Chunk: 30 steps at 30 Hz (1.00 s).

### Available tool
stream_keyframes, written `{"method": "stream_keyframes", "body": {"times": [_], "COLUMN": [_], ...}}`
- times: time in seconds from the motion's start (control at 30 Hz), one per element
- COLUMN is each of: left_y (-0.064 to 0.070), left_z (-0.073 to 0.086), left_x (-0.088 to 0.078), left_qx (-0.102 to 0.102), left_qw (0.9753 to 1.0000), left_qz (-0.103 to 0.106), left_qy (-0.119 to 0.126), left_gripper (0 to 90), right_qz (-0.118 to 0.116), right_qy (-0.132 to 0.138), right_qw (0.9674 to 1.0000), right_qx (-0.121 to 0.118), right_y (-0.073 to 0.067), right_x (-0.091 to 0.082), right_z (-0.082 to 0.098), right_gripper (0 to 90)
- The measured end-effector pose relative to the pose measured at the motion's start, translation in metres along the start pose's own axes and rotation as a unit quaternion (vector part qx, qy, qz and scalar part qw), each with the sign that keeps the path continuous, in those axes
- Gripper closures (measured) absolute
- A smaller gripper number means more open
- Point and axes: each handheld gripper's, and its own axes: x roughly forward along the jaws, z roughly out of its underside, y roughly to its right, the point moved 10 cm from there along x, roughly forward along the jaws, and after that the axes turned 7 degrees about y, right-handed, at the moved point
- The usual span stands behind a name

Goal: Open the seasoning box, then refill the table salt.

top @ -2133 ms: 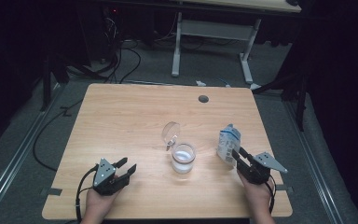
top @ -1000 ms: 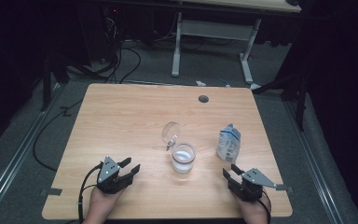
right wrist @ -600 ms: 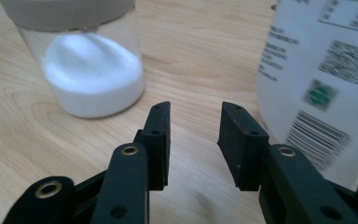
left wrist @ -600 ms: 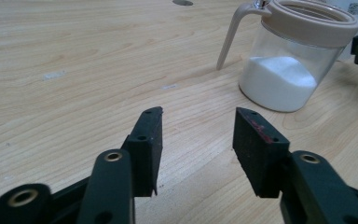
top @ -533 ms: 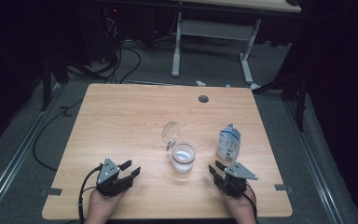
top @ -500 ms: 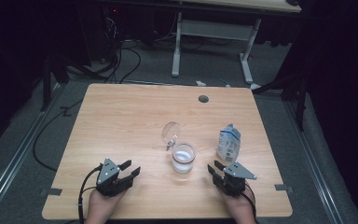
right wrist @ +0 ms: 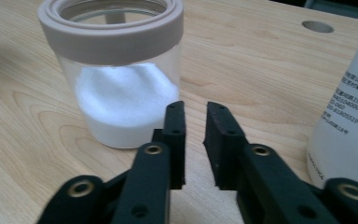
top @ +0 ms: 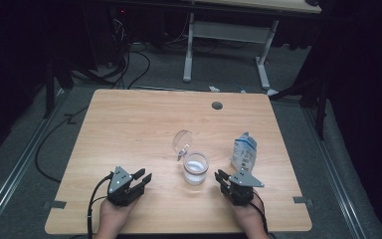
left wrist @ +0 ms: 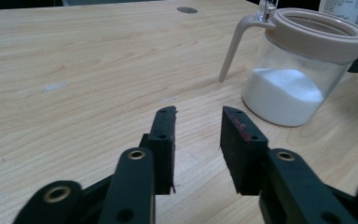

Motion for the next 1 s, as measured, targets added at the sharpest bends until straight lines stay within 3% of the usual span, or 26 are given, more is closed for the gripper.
{"method": "stream_keyframes", "body": {"times": [0.07,0.2,0.37,0.63,0.83,1.0], "left_y": [0.0,0.0,0.001,0.006,0.013,0.02], "left_z": [0.0,-0.003,-0.011,-0.034,-0.05,-0.063], "left_x": [0.003,0.012,0.024,0.044,0.057,0.065], "left_qx": [-0.002,-0.013,-0.022,-0.018,-0.022,-0.024], "left_qw": [1.0,0.9999,0.9997,0.9998,0.9997,0.9995], "left_qz": [-0.001,-0.001,-0.004,-0.004,0.003,0.009], "left_qy": [-0.002,-0.006,0.0,0.006,0.011,0.018], "left_gripper": [72.9,82.4,88.0,90.0,90.0,90.0], "right_qz": [-0.009,-0.012,-0.01,-0.005,-0.01,-0.018], "right_qy": [-0.001,-0.004,-0.007,-0.005,-0.005,0.0], "right_qw": [0.9999,0.9999,0.9999,0.9999,0.9996,0.9996], "right_qx": [0.004,-0.004,-0.011,-0.009,-0.025,-0.022], "right_y": [-0.002,-0.004,-0.006,-0.006,-0.01,-0.012], "right_x": [0.0,0.005,0.013,0.019,0.014,0.012], "right_z": [-0.001,-0.002,-0.005,-0.01,-0.008,-0.009], "right_gripper": [90.0,90.0,90.0,90.0,90.0,90.0]}}
